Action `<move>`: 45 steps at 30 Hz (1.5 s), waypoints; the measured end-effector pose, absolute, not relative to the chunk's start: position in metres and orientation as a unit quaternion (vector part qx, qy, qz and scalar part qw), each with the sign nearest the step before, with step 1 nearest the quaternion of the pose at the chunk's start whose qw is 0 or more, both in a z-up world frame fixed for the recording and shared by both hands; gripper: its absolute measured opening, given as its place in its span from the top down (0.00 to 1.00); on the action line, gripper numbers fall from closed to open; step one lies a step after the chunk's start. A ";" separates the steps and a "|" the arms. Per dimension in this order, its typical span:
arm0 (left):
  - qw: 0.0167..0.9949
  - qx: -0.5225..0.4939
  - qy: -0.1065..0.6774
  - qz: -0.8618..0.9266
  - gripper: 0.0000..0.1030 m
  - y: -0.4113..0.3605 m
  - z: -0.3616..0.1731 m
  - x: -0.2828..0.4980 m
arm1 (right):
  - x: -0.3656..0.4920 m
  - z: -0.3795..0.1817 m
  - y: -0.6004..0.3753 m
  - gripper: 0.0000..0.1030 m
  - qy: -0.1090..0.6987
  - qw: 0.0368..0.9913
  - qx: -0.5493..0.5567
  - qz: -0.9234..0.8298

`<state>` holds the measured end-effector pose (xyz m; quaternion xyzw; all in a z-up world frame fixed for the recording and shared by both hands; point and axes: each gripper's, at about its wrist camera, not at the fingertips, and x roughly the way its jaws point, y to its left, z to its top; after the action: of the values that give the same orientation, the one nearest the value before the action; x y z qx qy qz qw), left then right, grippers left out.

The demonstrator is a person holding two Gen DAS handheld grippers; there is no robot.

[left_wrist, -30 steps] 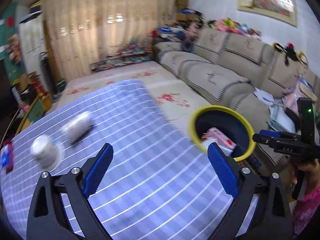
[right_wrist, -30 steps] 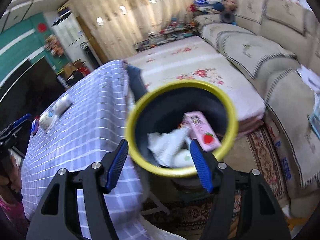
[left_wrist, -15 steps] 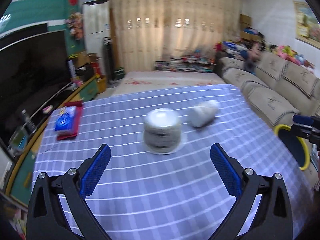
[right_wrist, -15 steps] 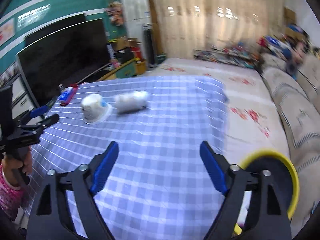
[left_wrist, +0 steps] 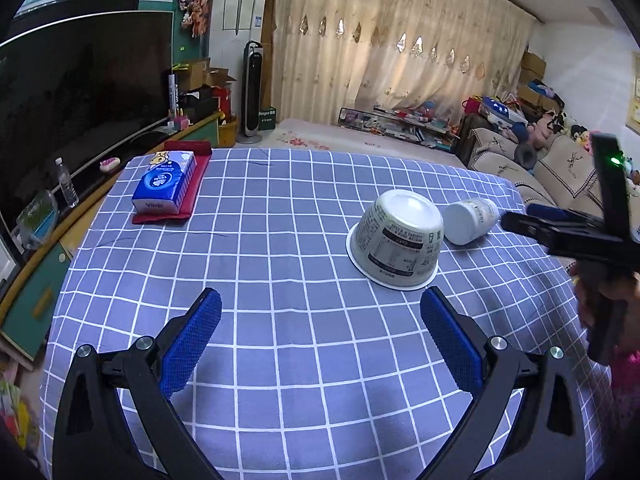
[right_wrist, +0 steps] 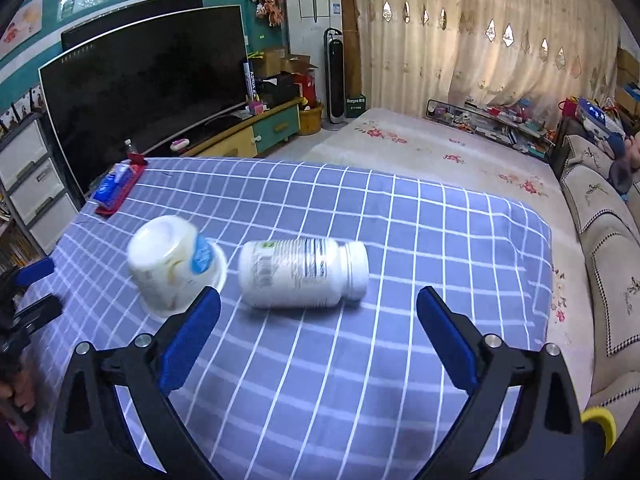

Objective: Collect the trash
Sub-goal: 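Move the right gripper to the white pill bottle and grasp it, then carry the pill bottle to the bin and release it with the right gripper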

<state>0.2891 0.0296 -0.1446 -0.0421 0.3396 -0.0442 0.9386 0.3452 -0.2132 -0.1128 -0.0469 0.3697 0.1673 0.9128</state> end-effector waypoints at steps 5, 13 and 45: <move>0.939 -0.031 0.340 -0.051 0.05 0.022 -0.147 0.289 | 0.362 -0.118 -0.206 0.08 0.367 0.911 -0.046 0.180; 0.940 -0.016 0.336 -0.059 0.05 0.013 -0.147 0.287 | 0.383 -0.134 -0.188 0.07 0.390 0.900 -0.064 0.183; 0.939 -0.004 0.338 -0.066 0.05 0.006 -0.147 0.284 | 0.195 -0.119 -0.420 0.23 0.377 0.918 0.082 -0.086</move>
<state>0.2840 0.0060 -0.1475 -0.0040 0.3377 -0.0661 0.9389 0.1947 -0.4201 -0.1189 0.0821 0.3773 -0.0857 0.9184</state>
